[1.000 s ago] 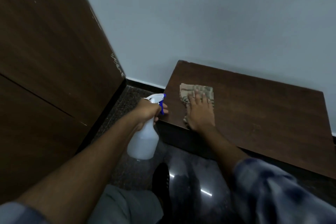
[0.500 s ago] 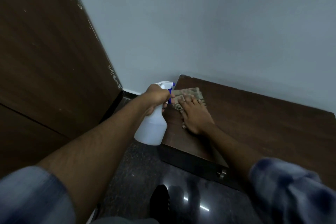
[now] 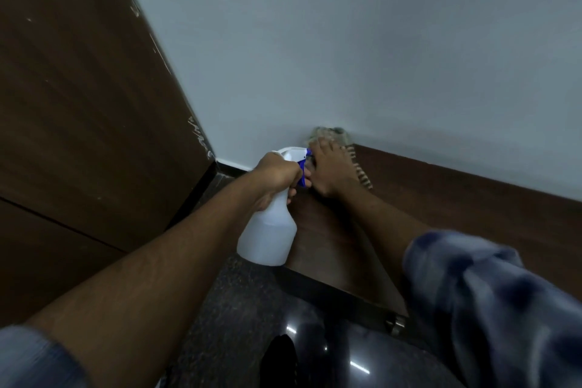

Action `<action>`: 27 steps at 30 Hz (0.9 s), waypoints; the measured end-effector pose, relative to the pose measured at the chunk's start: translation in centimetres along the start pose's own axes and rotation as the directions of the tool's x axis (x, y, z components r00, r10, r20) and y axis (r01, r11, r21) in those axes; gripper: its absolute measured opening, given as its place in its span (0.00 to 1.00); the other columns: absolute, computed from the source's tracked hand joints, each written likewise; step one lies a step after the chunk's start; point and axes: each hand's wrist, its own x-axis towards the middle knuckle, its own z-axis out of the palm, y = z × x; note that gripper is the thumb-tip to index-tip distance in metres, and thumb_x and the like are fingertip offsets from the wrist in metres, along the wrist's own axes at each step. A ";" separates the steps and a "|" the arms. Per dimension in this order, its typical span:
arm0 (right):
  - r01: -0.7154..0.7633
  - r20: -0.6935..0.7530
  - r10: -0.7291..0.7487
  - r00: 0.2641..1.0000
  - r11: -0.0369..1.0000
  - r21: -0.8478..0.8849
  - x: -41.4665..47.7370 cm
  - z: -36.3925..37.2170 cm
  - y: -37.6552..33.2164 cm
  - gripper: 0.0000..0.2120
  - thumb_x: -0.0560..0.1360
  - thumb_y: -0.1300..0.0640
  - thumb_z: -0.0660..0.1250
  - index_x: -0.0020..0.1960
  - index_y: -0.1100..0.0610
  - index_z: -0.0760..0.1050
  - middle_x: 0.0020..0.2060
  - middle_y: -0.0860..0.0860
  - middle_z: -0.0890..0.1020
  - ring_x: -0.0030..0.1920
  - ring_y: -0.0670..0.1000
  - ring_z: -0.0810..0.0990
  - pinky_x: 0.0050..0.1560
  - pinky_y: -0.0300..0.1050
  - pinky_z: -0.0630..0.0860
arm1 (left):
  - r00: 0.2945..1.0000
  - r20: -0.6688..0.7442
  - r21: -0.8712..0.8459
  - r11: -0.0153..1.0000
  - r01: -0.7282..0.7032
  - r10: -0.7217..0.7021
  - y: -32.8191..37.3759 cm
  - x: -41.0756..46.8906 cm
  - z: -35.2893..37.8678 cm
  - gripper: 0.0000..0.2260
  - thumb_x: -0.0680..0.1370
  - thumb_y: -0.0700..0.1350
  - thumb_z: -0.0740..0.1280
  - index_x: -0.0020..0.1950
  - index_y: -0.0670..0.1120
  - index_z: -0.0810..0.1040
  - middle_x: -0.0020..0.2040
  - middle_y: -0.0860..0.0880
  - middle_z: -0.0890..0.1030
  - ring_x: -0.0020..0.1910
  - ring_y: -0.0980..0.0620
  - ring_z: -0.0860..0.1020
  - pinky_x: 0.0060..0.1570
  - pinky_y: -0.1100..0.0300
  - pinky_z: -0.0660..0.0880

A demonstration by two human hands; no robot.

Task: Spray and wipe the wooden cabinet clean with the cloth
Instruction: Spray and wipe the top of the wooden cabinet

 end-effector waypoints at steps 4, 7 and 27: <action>0.184 -0.036 -0.183 0.982 0.983 0.018 -5.3 0.9 3.7 0.26 0.83 0.44 0.54 0.78 0.52 0.64 0.77 0.50 0.65 0.78 0.51 0.61 0.77 0.51 0.57 | 1.000 0.024 0.004 1.000 0.011 -0.011 0.1 0.1 0.4 0.15 0.67 0.30 0.59 0.45 0.38 0.84 0.35 0.43 0.86 0.21 0.50 0.70 0.29 0.60 0.71; -0.145 -0.095 0.146 0.985 0.989 0.012 -7.7 0.7 5.7 0.27 0.84 0.44 0.51 0.81 0.52 0.58 0.80 0.51 0.59 0.80 0.53 0.56 0.79 0.52 0.54 | 0.997 0.077 0.067 0.998 0.001 -0.007 0.5 -0.3 1.7 0.19 0.69 0.31 0.58 0.54 0.37 0.84 0.48 0.42 0.88 0.23 0.51 0.69 0.29 0.61 0.70; -0.534 -0.108 0.529 0.842 0.845 -0.022 -23.6 -2.8 22.3 0.28 0.83 0.42 0.50 0.82 0.50 0.55 0.81 0.50 0.56 0.81 0.54 0.52 0.80 0.56 0.49 | 0.969 0.244 0.204 0.976 -0.079 0.027 3.4 -5.1 13.1 0.18 0.71 0.31 0.59 0.53 0.39 0.84 0.49 0.43 0.88 0.25 0.51 0.71 0.29 0.62 0.71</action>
